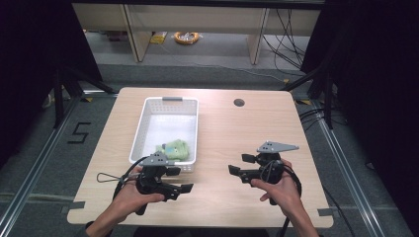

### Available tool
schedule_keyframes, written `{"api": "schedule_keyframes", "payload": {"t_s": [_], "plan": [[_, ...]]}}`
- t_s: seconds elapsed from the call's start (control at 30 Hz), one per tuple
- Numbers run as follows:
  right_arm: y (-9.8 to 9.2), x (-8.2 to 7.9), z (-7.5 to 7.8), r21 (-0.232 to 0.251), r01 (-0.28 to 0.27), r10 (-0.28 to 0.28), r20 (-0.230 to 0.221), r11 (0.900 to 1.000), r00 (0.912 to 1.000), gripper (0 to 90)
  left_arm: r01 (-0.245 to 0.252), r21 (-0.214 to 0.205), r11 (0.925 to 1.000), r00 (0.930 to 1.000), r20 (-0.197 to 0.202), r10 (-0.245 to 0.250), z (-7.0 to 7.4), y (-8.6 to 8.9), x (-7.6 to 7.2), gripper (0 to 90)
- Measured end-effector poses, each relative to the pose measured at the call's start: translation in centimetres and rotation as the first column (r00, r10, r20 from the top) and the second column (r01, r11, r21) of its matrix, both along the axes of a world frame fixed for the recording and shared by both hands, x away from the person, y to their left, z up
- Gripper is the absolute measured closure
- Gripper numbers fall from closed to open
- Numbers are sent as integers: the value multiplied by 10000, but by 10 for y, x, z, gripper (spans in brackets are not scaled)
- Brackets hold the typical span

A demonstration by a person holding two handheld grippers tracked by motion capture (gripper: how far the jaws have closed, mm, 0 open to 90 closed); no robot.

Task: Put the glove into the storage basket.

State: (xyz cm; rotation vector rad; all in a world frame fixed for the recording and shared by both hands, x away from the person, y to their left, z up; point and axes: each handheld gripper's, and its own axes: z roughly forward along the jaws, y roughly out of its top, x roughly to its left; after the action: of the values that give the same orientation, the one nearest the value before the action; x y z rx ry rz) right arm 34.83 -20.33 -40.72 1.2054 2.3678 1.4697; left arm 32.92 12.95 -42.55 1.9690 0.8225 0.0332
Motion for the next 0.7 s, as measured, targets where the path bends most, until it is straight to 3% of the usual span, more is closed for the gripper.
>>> {"api": "schedule_keyframes", "payload": {"t_s": [0.1, 0.13, 0.17, 0.2, 0.33, 0.37, 0.4, 0.43, 0.47, 0.7], "plan": [[-3, 0, -3, -100, -126, 127, 78, 9999, 9999, 286, 86, 54, 9999, 10000, 20, -86, -2, 0, 0, 238], [-3, -3, -3, -101, 27, -29, -205, 9999, 9998, 286, 121, 111, 9999, 9998, 137, -122, -3, 1, -1, 238], [-5, -1, -6, -228, -106, 113, 281, 9997, 9995, 284, 121, 57, 9999, 9998, 170, -122, -4, 0, -1, 238], [-6, -3, -6, -126, -58, 59, 14, 9999, 10000, 284, 62, 113, 9999, 9999, 152, -64, -5, 0, -1, 238], [-8, -6, -11, -39, -8, 8, -39, 10000, 10000, 280, -33, 128, 9999, 9999, 113, 32, -9, 1, -3, 237], [-8, -8, -11, -60, 43, -45, -267, 10000, 9996, 279, -57, 130, 9999, 10000, 75, 56, -10, 1, -3, 237], [-10, -7, -13, -189, -54, 55, 47, 9998, 10000, 279, -79, 114, 9999, 10000, 48, 79, -11, 1, -4, 237], [-9, -9, -14, -88, 35, -36, -202, 10000, 9998, 278, 72, 109, 9999, 9999, 85, -73, -12, 2, -3, 237], [-11, -9, -14, -285, -59, 60, 54, 9996, 10000, 278, -22, 68, 10000, 10000, 40, 22, -13, 1, -4, 236], [-12, -18, -21, -141, -61, 57, -243, 9999, 9997, 256, -113, 129, 9999, 9999, -114, 114, -21, 2, -6, 224]]}}
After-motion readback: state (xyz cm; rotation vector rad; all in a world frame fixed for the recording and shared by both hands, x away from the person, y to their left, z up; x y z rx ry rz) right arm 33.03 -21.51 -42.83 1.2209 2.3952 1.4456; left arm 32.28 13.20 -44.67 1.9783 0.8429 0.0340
